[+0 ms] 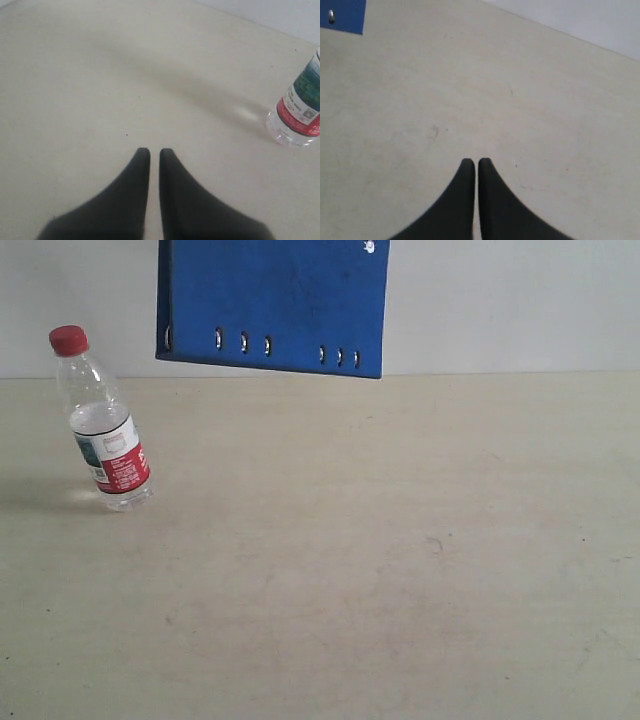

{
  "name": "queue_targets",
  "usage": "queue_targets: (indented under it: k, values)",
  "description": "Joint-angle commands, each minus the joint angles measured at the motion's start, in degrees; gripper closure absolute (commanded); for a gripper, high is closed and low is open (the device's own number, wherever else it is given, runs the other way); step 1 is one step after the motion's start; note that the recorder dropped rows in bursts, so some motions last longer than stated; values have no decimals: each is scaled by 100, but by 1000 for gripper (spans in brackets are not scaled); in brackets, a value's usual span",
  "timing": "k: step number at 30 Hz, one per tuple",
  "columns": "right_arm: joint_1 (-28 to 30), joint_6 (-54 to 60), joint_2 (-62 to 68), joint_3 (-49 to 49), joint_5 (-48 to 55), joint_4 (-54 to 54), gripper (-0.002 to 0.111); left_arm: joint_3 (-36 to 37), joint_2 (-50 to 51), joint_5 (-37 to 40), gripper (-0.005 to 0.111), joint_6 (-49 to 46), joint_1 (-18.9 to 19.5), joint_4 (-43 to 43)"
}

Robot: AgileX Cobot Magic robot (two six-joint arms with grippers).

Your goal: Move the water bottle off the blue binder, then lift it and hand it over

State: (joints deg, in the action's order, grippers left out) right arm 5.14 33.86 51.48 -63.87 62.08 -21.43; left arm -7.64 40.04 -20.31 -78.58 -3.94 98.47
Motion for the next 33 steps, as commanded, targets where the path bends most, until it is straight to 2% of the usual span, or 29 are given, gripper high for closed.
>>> queue_targets:
  k: [1, 5, 10, 12, 15, 19, 22, 30, 33]
  values:
    - [-45, 2, -640, -7, -380, -309, 108, -33, -210, -27, 100, 726, 18, -967]
    - [-446, -75, -1859, -7, -402, -309, 108, -72, -1299, 247, 100, 706, 18, -1193]
    - [-638, -579, -3222, -7, -469, -78, 108, -179, -2549, 1314, 100, 706, 18, -2083]
    - [-638, -1057, -3624, -7, -588, 344, 108, -257, -2941, 1526, 100, 690, 18, -2236]
    - [-638, -2560, -4329, 279, -755, 1369, 108, -282, -3464, 1751, 100, 537, 18, -2346]
    - [-638, -4018, -5025, 1269, -1097, 2173, 108, -282, -3683, 1683, 100, 537, 18, -2334]
    - [-638, -4659, -5148, 2197, -2133, 2298, 108, -272, -3683, 1584, 100, 537, 18, -2334]
    - [-638, -4835, -4907, 4351, -4551, 2298, 108, 232, -3683, 1413, 100, 537, 18, -2334]
    - [-638, -4835, -4692, 4890, -4895, 2298, 108, 458, -3683, 1105, 100, 537, 18, -2334]
